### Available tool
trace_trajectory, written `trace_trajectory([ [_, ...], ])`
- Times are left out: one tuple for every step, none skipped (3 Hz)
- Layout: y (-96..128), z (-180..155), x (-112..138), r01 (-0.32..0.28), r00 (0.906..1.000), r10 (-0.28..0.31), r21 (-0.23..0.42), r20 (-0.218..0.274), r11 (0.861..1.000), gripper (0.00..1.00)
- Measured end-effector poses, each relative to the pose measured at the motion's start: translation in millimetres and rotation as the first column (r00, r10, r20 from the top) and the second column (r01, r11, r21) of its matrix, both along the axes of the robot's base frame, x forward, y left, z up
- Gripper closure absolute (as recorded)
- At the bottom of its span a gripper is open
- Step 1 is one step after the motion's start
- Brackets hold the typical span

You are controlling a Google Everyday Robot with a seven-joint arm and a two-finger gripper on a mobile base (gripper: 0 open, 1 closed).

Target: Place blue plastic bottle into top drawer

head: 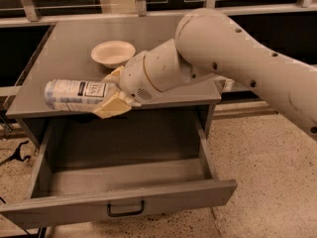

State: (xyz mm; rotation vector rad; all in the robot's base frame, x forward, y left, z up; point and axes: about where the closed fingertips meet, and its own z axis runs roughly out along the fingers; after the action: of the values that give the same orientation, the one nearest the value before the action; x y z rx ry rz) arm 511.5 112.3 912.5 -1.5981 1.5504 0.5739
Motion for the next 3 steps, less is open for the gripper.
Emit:
trace_trajectory([
  [-7,-12,-21,0.011,0.9996,-0.011,0.008,-0.028,1.0,1.0],
  [-10,-33,-35,0.022,0.9993,-0.021,0.016,-0.031,1.0,1.0],
  [-9,-58,-39,0.022,0.9995,-0.021,0.027,-0.022,0.999,1.0],
])
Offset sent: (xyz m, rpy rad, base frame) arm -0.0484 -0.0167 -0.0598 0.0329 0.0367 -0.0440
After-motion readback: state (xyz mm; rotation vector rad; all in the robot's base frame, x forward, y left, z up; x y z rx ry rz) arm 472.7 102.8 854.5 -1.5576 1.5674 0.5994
